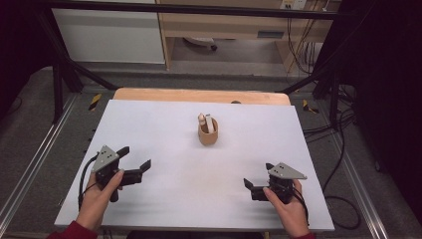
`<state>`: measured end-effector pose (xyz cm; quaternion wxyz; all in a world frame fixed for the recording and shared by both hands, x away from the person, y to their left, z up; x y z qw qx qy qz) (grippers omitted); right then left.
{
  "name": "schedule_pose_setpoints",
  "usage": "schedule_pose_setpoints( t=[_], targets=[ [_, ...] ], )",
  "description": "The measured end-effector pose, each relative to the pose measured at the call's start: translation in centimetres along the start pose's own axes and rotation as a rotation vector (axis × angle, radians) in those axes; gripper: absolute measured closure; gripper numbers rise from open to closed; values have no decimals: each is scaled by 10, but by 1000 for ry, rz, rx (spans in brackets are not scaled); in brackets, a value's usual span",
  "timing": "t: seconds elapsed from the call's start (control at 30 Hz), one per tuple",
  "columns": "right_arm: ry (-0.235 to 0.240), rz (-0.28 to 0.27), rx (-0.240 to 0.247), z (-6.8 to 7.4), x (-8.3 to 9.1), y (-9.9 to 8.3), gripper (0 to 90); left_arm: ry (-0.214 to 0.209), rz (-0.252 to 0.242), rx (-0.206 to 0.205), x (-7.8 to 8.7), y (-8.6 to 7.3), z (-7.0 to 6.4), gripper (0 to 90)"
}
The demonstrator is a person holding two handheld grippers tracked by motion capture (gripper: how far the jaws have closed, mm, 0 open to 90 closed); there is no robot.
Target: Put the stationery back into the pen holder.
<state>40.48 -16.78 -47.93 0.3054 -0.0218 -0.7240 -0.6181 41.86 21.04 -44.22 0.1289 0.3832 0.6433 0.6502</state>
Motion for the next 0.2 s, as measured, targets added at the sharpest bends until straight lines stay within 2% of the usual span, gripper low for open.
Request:
schedule_pose_setpoints(
  t=[0.07, 0.1, 0.2],
  targets=[
    [-28, 8, -13, -6, -2, -1, 30, 11, 21, -6, 3, -11, -2, 62],
    [-43, 11, -19, -10, -3, -1, 30, 22, 15, -2, 6, -15, -1, 65],
    [-86, 71, -38, -23, -13, -11, 30, 34, 22, 17, 10, -25, -1, 67]
  ],
)
Point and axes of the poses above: each handheld gripper's, and its own axes: x roughly backward along the jaws, y roughly out of its top, z roughly to its left, the point moved 10 cm from there along -x, roughly forward along the jaws, and after that the axes turned 10 degrees about -y, right-handed, at the moved point
